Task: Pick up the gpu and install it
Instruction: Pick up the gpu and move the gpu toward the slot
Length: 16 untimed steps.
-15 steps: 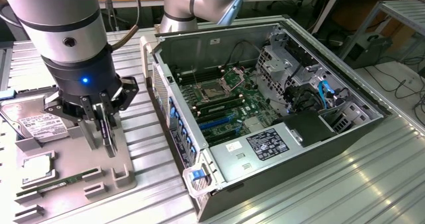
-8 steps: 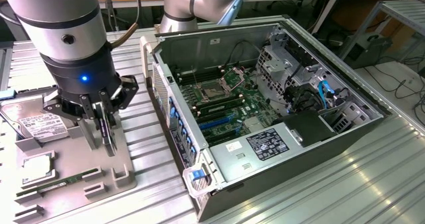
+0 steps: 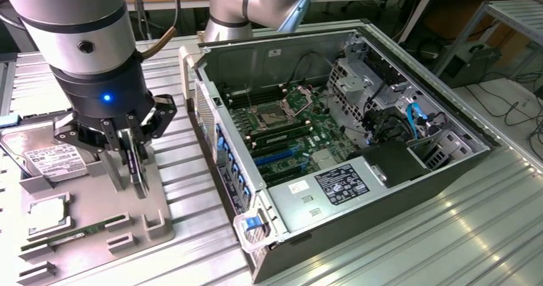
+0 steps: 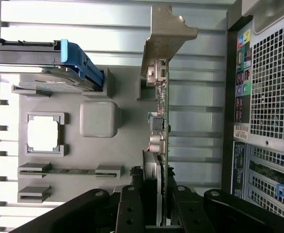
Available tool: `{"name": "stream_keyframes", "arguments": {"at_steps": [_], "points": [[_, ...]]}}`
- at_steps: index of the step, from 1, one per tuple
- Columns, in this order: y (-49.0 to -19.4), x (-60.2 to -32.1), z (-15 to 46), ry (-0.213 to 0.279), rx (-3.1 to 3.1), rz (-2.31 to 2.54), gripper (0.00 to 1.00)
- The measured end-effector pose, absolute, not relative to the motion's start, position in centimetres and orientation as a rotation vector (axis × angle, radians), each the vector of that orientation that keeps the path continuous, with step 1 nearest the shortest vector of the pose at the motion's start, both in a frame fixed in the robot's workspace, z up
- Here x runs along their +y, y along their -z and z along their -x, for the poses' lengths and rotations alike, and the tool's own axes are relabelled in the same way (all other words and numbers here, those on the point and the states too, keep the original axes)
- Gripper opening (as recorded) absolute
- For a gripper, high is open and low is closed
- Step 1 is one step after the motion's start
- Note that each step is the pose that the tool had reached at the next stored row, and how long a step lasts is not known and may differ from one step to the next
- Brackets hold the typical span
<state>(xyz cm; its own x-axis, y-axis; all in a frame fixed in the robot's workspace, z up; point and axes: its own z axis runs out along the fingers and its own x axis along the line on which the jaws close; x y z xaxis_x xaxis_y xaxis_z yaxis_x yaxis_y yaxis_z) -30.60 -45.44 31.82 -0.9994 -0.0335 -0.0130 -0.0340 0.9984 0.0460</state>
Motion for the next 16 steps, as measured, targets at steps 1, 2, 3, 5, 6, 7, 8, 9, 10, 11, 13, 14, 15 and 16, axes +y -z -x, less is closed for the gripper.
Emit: {"name": "stream_keyframes", "arguments": {"at_steps": [1,2,3,5,6,7,8,9,10,11,13,14,15,16], "points": [[-31.86,-45.44,30.6,-0.072,3.128,0.053,0.27],[-31.9,-45.44,30.6,-0.072,3.128,0.053,0.27],[-31.96,-45.44,30.6,-0.072,3.128,0.053,0.27],[-32.08,-45.44,30.6,-0.073,3.128,0.053,0.27],[-32.12,-45.44,30.6,-0.072,3.128,0.053,0.27],[-32.16,-45.44,30.6,-0.073,3.128,0.053,0.27],[-32.2,-45.44,30.6,-0.072,3.128,0.053,0.27],[-32.23,-45.44,30.6,-0.072,3.128,0.053,0.27],[-32.26,-45.44,30.6,-0.073,3.128,0.053,0.27],[-32.29,-45.44,30.6,-0.073,3.128,0.053,0.27],[-32.34,-45.44,30.6,-0.073,3.128,0.053,0.27],[-32.37,-45.44,30.6,-0.072,3.128,0.053,0.27],[-32.4,-45.44,30.6,-0.072,3.128,0.053,0.27],[-32.45,-45.44,30.6,-0.072,3.128,0.053,0.27]]}}
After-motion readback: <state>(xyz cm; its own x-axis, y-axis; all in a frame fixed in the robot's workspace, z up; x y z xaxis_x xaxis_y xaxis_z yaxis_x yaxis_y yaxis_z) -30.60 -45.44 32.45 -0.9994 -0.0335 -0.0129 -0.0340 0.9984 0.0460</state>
